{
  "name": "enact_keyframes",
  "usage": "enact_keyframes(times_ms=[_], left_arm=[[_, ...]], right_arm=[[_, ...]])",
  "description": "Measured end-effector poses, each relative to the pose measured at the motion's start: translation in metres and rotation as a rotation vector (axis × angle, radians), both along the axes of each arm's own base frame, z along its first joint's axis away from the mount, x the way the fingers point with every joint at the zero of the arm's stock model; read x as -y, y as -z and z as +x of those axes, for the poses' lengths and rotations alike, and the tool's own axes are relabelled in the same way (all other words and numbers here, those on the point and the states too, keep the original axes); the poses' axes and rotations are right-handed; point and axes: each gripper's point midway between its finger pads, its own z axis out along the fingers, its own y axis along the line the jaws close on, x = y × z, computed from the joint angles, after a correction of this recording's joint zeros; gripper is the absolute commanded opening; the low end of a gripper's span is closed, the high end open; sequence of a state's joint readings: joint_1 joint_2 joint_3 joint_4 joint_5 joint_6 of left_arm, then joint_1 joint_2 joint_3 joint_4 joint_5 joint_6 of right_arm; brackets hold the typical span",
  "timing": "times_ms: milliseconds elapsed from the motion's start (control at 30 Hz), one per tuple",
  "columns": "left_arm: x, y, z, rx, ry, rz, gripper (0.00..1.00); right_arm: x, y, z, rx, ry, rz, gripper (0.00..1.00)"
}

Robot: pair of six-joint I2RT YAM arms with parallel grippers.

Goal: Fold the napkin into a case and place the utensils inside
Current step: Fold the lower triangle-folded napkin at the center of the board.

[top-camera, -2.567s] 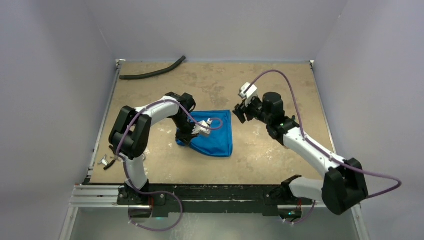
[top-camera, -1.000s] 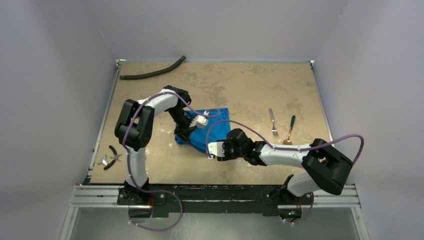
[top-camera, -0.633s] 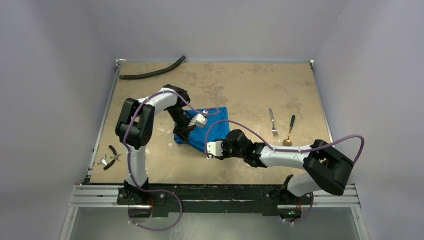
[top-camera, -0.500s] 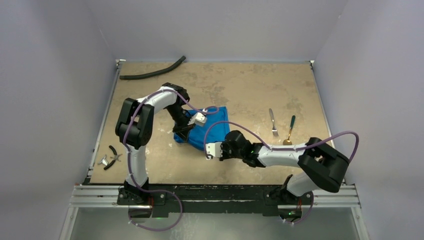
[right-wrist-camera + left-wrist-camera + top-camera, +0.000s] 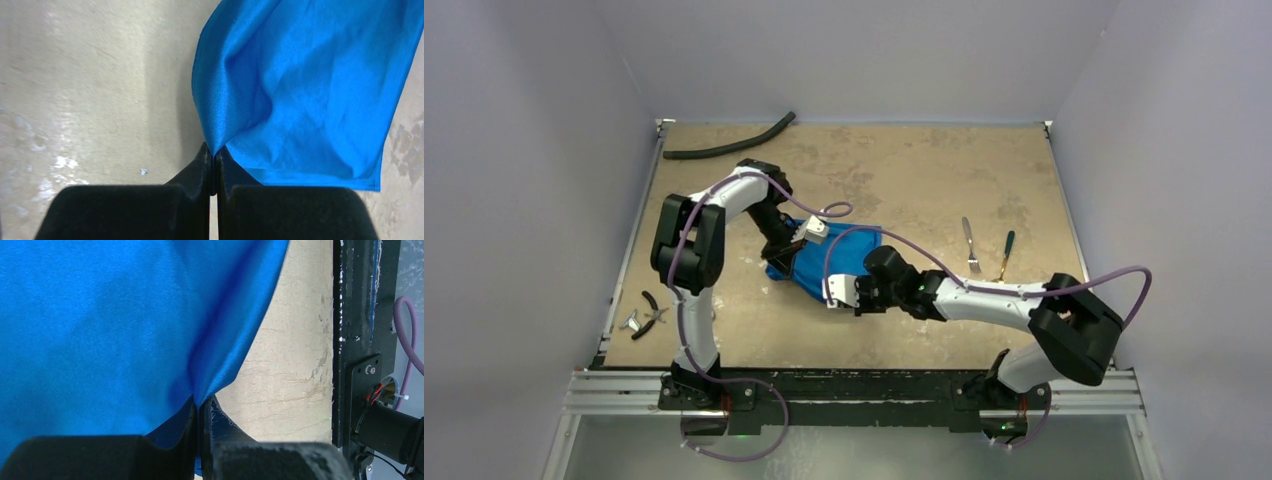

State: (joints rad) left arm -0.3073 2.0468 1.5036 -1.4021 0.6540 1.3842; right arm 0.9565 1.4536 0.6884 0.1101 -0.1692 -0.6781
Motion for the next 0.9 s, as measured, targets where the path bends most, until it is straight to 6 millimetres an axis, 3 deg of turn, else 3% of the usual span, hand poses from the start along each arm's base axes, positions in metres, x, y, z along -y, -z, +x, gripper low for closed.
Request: enact_keyframes(times_ms=[133,333,633,900], left_arm=[[-0.001,0.000,-0.001,-0.002,0.001,0.006,0.00],[-0.002,-0.001,-0.001,-0.016,-0.024,0.022,0.00],[0.005,-0.018,0.034,0.046,-0.095,0.030,0.00],[0.007,-0.003,0.042,-0.009,-0.138,0.060,0.00]], right_arm=[[-0.006,-0.006,-0.007,-0.117,-0.038,0.012,0.00],[0.008,-0.001,0.009,-0.299,0.003,0.024,0.00],[0.008,0.006,0.024,-0.528,-0.022,0.040,0.00],[0.011,-0.006,0.026,-0.696,-0.075,0.160,0.00]])
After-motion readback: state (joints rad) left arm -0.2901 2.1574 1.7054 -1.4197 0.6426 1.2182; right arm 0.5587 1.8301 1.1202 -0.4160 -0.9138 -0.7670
